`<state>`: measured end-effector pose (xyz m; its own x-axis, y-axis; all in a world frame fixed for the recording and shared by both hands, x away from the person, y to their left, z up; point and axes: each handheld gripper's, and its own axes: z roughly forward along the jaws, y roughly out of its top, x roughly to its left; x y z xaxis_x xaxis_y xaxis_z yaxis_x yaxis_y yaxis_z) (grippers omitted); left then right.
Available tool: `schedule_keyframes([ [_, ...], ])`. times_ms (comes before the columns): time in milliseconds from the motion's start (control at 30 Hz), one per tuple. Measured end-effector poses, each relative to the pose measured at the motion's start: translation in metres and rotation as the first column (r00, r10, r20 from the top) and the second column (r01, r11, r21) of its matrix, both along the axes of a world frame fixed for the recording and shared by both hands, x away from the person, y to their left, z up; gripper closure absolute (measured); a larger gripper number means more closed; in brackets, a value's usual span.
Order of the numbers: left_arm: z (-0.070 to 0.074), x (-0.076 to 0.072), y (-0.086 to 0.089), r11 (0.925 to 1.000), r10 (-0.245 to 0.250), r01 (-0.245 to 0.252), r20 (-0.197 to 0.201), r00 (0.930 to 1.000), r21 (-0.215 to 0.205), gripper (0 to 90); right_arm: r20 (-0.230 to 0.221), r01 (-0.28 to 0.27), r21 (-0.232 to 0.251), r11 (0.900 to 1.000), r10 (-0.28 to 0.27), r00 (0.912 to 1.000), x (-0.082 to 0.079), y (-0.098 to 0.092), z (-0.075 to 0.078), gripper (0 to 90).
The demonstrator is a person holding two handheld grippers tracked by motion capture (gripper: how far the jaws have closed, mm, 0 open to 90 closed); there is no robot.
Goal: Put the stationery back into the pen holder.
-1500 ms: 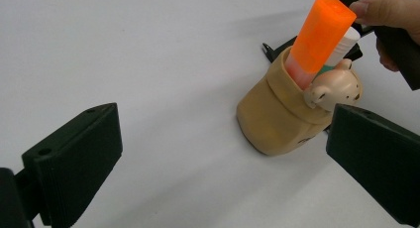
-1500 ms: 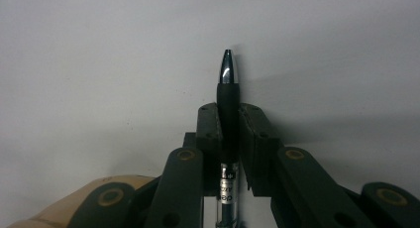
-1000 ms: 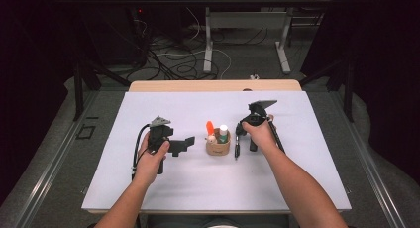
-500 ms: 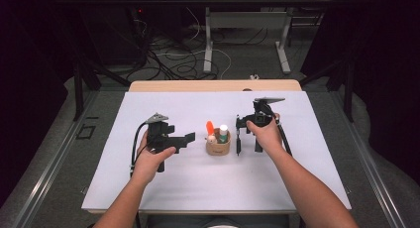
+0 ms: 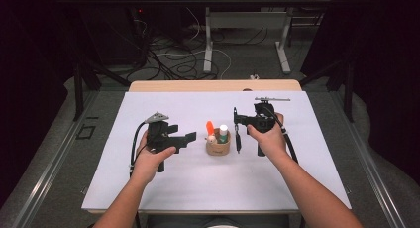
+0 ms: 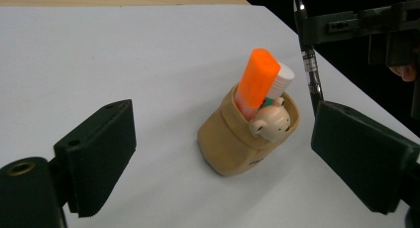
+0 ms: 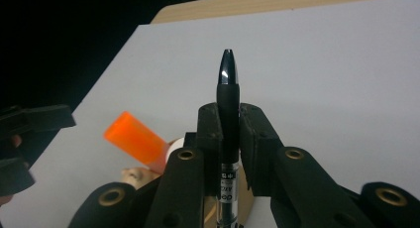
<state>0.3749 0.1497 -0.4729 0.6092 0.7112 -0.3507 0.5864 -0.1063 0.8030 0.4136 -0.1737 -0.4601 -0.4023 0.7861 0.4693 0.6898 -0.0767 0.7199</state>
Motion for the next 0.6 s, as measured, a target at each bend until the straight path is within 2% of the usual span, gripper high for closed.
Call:
schedule_keyframes([
  [200, 0.004, -0.003, -0.002, 0.9997, -0.016, 0.016, 0.001, 0.9999, -0.018, 15.8, 0.081, -0.028, 0.013, 1.000, 0.027, 0.9964, -0.017, 0.003, 0.010, 80.1],
  [400, 0.008, -0.005, -0.003, 0.9983, -0.038, 0.038, -0.002, 0.9993, -0.044, 19.0, 0.163, -0.061, 0.019, 0.998, 0.057, 0.9850, -0.033, 0.004, 0.018, 80.0],
  [600, 0.014, -0.010, -0.009, 0.9970, -0.073, 0.073, 0.004, 0.9973, -0.024, 27.1, 0.225, -0.075, 0.030, 0.997, 0.066, 0.9721, -0.047, 0.007, 0.023, 80.0],
])
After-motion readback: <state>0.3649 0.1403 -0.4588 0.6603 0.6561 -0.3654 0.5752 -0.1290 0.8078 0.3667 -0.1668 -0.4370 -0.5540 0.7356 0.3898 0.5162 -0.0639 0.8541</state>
